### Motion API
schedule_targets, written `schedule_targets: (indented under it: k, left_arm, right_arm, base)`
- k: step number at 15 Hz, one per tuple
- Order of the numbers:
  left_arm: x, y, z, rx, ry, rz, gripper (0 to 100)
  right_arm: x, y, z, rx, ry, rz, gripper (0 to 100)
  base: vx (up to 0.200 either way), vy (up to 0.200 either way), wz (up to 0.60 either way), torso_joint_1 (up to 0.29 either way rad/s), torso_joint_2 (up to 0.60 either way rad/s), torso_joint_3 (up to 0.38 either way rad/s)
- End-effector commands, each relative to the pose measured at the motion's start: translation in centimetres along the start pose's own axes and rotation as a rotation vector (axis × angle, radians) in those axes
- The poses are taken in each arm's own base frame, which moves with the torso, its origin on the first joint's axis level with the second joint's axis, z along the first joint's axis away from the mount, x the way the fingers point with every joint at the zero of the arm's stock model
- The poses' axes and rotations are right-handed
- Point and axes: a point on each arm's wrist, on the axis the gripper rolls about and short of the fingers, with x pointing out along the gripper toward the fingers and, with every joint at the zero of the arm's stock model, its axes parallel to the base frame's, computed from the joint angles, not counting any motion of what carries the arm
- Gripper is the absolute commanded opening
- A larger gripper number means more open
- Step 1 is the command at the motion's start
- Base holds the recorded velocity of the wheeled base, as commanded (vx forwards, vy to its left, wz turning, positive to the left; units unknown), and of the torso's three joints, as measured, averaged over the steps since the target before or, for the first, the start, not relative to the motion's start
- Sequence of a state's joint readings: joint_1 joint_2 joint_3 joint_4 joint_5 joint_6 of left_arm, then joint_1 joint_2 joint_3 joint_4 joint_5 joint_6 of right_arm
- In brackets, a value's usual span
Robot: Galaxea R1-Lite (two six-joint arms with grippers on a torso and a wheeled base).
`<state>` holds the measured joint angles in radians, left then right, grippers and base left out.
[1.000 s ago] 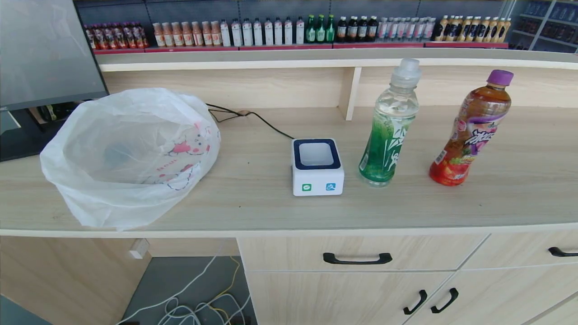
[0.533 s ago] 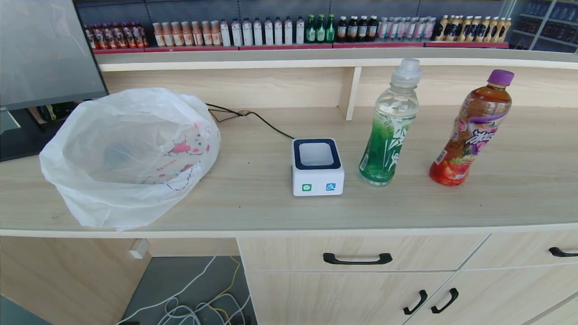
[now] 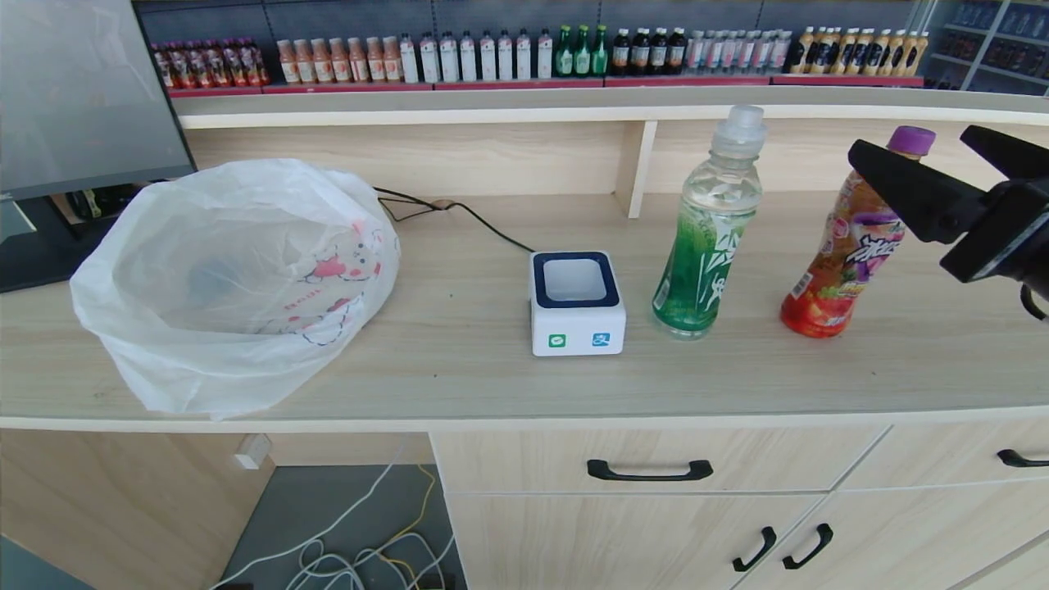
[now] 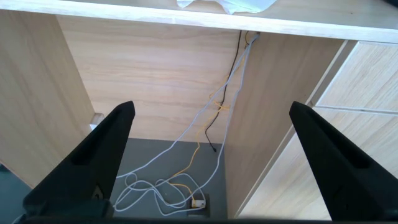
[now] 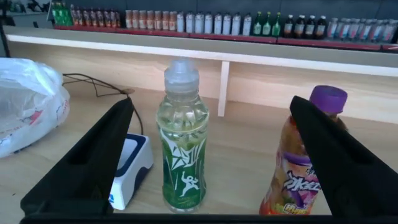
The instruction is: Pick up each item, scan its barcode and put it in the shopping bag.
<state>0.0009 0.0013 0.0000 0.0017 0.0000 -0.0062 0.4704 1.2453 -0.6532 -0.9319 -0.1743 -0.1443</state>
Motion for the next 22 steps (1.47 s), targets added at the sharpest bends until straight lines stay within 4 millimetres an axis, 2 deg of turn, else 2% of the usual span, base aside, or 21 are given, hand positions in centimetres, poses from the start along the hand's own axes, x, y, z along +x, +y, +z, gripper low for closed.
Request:
schedule_targets:
  k: [1, 7, 10, 17, 22]
  left_arm:
    - [0.0, 0.0, 0.0, -0.002, 0.0, 0.001, 100]
    - [0.0, 0.0, 0.0, -0.001, 0.0, -0.001, 100]
    - [0.0, 0.0, 0.0, 0.0, 0.0, 0.001, 100]
    - [0.0, 0.0, 0.0, 0.0, 0.0, -0.001, 100]
    - [0.0, 0.0, 0.0, 0.0, 0.0, -0.001, 100]
  right_arm:
    - [0.5, 0.5, -2.0, -0.008, 0.058, 0.016, 100]
    - [1.6, 1.2, -5.0, 0.045, 0.155, 0.026, 100]
    - [1.5, 1.4, -6.4, 0.044, 0.201, 0.032, 100]
    - [3.4, 1.7, -8.4, 0.034, 0.246, 0.024, 100]
    - [5.6, 2.0, -9.0, 0.034, 0.24, 0.018, 100]
  base:
    - [0.0, 0.0, 0.0, 0.0, 0.0, 0.0]
    - [0.0, 0.0, 0.0, 0.0, 0.0, 0.0]
    - [0.0, 0.0, 0.0, 0.0, 0.0, 0.0]
    - [0.0, 0.0, 0.0, 0.0, 0.0, 0.0]
    - [0.0, 0.0, 0.0, 0.0, 0.0, 0.0]
